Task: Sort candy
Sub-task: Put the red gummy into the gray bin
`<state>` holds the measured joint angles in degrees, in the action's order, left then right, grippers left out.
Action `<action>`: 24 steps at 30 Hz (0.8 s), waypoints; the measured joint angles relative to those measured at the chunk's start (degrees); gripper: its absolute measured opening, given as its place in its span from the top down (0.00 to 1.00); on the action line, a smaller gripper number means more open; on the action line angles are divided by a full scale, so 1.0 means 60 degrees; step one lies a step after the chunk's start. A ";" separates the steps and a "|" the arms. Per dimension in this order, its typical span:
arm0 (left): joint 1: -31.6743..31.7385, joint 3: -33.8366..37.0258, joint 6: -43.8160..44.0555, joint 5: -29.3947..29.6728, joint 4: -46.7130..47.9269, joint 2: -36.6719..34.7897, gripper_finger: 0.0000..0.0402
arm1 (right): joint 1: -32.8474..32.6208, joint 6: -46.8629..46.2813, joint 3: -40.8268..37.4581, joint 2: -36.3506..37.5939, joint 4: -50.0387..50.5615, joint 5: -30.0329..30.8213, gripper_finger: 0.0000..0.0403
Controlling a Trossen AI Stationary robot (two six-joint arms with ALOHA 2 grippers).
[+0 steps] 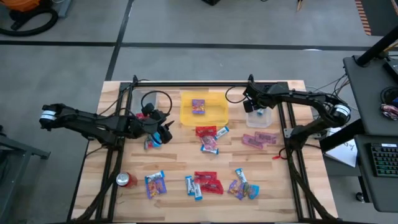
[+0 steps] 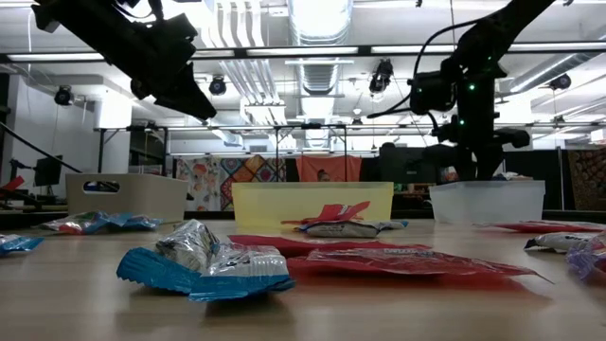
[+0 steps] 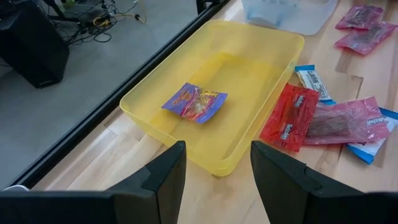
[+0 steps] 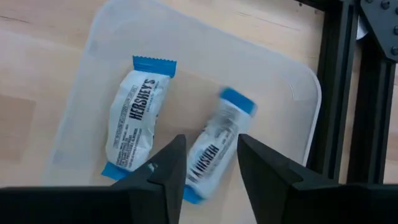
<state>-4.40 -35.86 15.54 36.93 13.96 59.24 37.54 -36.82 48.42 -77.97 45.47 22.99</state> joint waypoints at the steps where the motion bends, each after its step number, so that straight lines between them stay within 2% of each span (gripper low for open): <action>1: 0.0000 0.0000 -0.0002 0.0000 0.0000 0.0000 0.59 | 0.0000 0.0000 0.0000 0.0050 0.0004 0.0002 0.66; 7: -0.0001 0.0000 0.0006 -0.0084 -0.0061 0.0000 0.59 | -0.0022 0.0006 0.0000 0.0692 0.0018 -0.0081 0.66; 13: -0.0036 0.0000 -0.0007 -0.0854 -0.0491 0.0047 0.59 | -0.0224 0.0071 0.0000 0.1695 0.0033 -0.0653 0.65; 20: -0.0429 0.0000 -0.0643 -0.1148 -0.1813 0.0798 0.59 | -0.1489 0.0073 0.0000 0.3010 -0.0076 -0.0683 0.65; 24: -0.0688 0.0000 -0.1593 -0.1867 -0.3214 0.1634 0.59 | -0.2480 0.0071 0.0000 0.3628 -0.0288 -0.0664 0.65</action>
<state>-8.53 -35.86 5.98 25.73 -5.33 69.05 22.66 -36.39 48.42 -56.21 43.74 19.00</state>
